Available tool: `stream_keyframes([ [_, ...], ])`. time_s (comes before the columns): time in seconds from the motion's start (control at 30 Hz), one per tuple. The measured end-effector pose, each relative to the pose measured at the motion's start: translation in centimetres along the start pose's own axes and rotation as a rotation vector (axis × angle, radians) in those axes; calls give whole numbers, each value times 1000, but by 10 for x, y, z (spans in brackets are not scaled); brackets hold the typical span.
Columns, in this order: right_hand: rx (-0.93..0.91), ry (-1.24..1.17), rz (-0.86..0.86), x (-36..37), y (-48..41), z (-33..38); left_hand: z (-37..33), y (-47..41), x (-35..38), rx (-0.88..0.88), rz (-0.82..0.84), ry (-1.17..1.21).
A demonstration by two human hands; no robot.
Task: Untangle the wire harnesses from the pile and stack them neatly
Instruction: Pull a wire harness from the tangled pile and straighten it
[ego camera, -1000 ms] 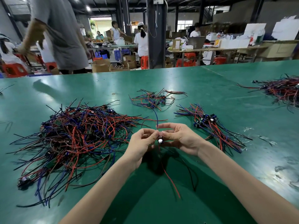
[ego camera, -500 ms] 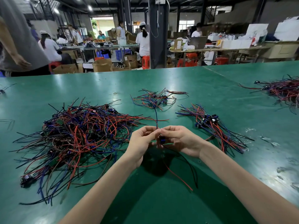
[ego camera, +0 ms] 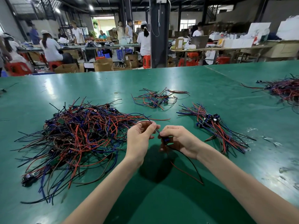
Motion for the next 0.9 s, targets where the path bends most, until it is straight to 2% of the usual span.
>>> stream_keyframes([
  [0.3, -55, 85, -40, -1, 2, 3, -4, -5, -8, 10, -103, 80],
  [0.57, -80, 160, -24, 0, -2, -4, -21, -23, -38, 68, -311, 121],
  [0.9, -28, 210, 116, -3, 0, -6, -19, -24, -39, 93, -271, 105],
])
Point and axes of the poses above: each hand's wrist, its own y-axis away from the middle knuckle, its own x-axis out of the palm, z = x × y, the point moved 5 cm from there along -y, towards the middle knuckle, and after that the axes turned 15 degrees about y, right-handed, at the moved point
